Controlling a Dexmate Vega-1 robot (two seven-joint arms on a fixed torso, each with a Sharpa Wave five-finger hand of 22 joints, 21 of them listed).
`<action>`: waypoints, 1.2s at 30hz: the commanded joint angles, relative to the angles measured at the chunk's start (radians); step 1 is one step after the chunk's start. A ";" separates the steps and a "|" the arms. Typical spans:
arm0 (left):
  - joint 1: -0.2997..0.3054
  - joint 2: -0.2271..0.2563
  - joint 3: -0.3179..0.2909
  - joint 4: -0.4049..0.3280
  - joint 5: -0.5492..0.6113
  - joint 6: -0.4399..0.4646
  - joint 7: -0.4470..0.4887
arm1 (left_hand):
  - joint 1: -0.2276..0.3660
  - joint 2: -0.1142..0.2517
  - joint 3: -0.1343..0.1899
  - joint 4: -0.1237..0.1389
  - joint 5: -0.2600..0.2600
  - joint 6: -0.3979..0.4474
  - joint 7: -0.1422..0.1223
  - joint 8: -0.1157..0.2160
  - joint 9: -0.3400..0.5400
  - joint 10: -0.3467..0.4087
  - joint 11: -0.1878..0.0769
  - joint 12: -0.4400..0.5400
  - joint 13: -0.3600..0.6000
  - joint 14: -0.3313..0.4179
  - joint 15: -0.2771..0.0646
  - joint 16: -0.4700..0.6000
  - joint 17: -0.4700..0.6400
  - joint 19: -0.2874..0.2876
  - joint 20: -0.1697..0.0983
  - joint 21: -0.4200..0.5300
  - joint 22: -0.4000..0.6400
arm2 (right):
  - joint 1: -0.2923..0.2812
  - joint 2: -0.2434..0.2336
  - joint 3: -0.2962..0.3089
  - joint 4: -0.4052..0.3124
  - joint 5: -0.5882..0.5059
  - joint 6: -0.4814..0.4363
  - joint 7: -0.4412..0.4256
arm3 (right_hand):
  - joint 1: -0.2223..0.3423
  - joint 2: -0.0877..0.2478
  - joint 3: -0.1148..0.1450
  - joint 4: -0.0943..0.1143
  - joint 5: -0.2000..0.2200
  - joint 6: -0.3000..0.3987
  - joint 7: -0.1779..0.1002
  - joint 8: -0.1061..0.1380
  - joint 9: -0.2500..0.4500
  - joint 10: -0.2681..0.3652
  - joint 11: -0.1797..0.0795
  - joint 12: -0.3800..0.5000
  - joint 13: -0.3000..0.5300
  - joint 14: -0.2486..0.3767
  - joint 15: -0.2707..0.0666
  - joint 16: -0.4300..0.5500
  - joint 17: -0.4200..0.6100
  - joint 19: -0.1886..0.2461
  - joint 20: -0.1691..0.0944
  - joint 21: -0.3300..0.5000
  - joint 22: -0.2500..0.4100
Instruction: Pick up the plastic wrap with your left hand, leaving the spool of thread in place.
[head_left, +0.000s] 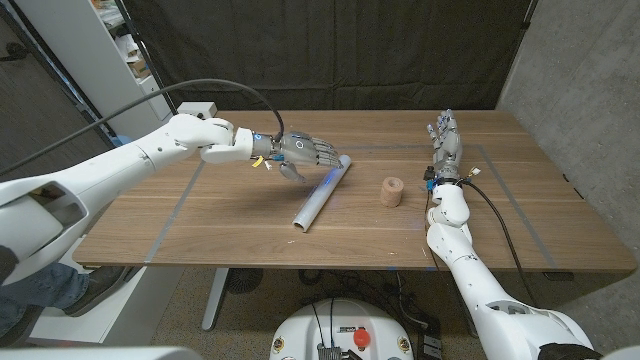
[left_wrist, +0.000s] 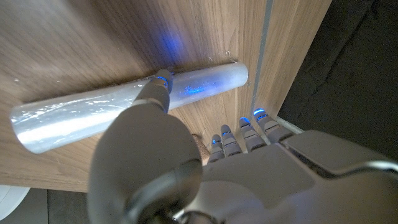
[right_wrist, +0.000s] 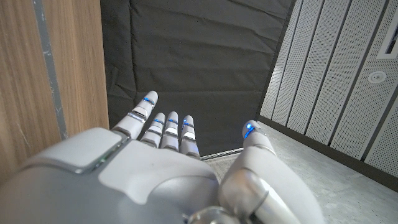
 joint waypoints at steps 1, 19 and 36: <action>-0.021 -0.011 0.020 0.015 0.000 -0.019 -0.033 | 0.012 0.000 -0.006 -0.002 0.007 0.004 0.002 0.005 0.005 0.001 0.000 0.004 0.002 0.012 -0.021 0.006 0.001 0.009 0.000 0.004 0.000 | 0.005 0.003 0.009 0.008 0.010 0.006 -0.002 | 0.004 0.001 -0.002 0.001 0.006 0.006 0.000 0.002 0.000 0.004 0.002 -0.003 0.002 0.004 0.002 0.007 0.001 0.002 0.006 -0.006 0.003; -0.034 -0.032 0.049 0.033 0.009 -0.054 -0.047 | 0.025 0.006 -0.018 -0.001 0.012 0.029 -0.003 0.014 0.005 0.012 -0.002 0.008 0.004 0.017 -0.025 0.005 0.001 0.012 0.000 0.000 -0.001 | 0.004 0.009 0.022 0.015 0.023 0.022 0.014 | 0.003 0.002 -0.003 0.001 0.008 0.007 -0.001 0.002 0.000 0.005 0.001 -0.003 0.000 0.006 0.002 0.008 -0.001 0.001 0.007 -0.006 0.003; -0.073 -0.068 0.094 0.072 0.027 -0.086 -0.037 | 0.035 0.014 -0.028 0.001 0.014 0.046 -0.006 0.018 0.006 0.020 -0.004 0.009 0.006 0.023 -0.025 0.005 0.001 0.016 -0.002 -0.003 -0.001 | 0.002 0.023 0.035 0.023 0.042 0.059 0.018 | 0.003 0.002 -0.005 0.000 0.009 0.008 -0.001 0.001 0.000 0.007 0.001 -0.003 -0.002 0.007 0.002 0.008 -0.003 0.002 0.007 -0.006 0.003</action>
